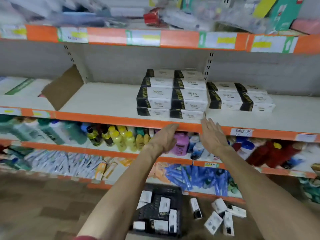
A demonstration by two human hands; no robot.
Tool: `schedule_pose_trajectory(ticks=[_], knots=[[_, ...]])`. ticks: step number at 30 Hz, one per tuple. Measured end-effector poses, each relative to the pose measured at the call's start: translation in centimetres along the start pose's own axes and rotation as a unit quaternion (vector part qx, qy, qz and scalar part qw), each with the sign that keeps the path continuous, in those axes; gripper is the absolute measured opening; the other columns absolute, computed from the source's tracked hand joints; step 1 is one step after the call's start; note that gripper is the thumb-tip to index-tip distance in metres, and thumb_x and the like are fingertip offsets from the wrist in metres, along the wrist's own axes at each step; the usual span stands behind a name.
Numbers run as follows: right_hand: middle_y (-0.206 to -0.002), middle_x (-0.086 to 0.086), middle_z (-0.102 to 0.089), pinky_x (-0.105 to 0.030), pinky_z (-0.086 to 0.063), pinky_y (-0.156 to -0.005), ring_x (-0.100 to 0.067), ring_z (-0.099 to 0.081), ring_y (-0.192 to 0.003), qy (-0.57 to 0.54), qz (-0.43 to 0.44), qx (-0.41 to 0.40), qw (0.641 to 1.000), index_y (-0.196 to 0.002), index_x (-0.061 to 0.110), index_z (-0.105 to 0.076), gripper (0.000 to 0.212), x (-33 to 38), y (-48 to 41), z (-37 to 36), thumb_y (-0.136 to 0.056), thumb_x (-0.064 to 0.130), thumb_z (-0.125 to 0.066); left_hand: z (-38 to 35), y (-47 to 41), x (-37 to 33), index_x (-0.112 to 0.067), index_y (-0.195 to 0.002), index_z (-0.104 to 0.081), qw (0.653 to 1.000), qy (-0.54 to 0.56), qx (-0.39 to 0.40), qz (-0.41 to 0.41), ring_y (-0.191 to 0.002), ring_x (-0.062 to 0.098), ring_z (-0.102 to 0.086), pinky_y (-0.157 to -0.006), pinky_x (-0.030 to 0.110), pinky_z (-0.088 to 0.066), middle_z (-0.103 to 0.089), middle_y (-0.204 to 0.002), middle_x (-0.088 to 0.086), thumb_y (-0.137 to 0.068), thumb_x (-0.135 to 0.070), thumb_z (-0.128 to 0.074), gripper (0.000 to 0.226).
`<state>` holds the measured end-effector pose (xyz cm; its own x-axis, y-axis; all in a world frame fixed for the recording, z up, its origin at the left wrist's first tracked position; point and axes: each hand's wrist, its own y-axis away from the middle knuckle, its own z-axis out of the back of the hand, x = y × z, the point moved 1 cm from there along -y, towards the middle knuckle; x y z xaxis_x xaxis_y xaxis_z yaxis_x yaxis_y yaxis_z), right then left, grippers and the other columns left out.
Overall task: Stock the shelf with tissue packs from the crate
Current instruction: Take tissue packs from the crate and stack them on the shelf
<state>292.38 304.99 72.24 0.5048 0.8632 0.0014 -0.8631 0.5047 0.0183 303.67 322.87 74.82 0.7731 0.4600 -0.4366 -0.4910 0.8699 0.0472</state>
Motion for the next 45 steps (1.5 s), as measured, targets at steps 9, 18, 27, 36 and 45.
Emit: schedule_pose_trajectory(ticks=[9,18,27,36,45], knots=[[-0.162,-0.006,-0.008,-0.037,-0.003,-0.121,-0.021,-0.004,-0.149,-0.001,0.072,0.023,0.997,-0.154,0.009,-0.005,0.061,9.2,1.4,-2.1,-0.103,0.022,-0.035,-0.9,6.1,10.0,-0.007,-0.15,-0.021,0.994,-0.025,0.022,0.103,-0.14,0.027,-0.03,-0.109,0.033,-0.028,-0.03,-0.153,0.013,-0.094,-0.016,-0.051,0.064],[-0.161,-0.008,-0.016,-0.035,-0.008,-0.121,-0.022,-0.011,-0.149,-0.063,0.073,0.087,0.992,-0.153,0.008,-0.011,0.06,11.4,2.8,-10.7,-0.101,0.022,-0.039,-8.2,8.6,14.7,-0.007,-0.152,-0.019,0.982,-0.003,0.092,0.168,-0.146,0.023,-0.018,-0.117,0.03,-0.016,-0.022,-0.158,0.011,-0.097,-0.016,-0.046,0.061],[-0.162,-0.005,-0.008,-0.034,-0.002,-0.122,-0.018,-0.003,-0.15,-0.082,0.061,0.179,0.979,-0.154,0.011,-0.007,0.063,14.0,6.1,-25.2,-0.102,0.027,-0.038,-20.9,11.3,21.5,-0.013,-0.152,-0.02,0.959,0.018,0.161,0.231,-0.145,0.024,-0.022,-0.117,0.038,-0.026,-0.026,-0.156,0.01,-0.096,-0.021,-0.043,0.061],[-0.162,-0.008,-0.011,-0.035,-0.003,-0.122,-0.02,-0.005,-0.149,-0.106,0.02,0.224,0.969,-0.154,0.007,-0.009,0.065,14.8,6.5,-44.3,-0.101,0.028,-0.042,-37.0,14.1,30.8,-0.01,-0.151,-0.026,0.942,0.017,0.198,0.272,-0.142,0.028,-0.027,-0.116,0.033,-0.02,-0.029,-0.155,0.011,-0.097,-0.022,-0.045,0.059],[-0.159,-0.012,-0.02,-0.039,-0.013,-0.121,-0.025,-0.012,-0.148,-0.122,0.015,0.248,0.961,-0.152,0.006,-0.014,0.067,15.4,7.6,-61.2,-0.099,0.03,-0.046,-51.8,15.0,37.2,-0.012,-0.151,-0.021,0.938,0.031,0.231,0.258,-0.141,0.028,-0.03,-0.113,0.039,-0.028,-0.03,-0.154,0.011,-0.096,-0.024,-0.049,0.063]])
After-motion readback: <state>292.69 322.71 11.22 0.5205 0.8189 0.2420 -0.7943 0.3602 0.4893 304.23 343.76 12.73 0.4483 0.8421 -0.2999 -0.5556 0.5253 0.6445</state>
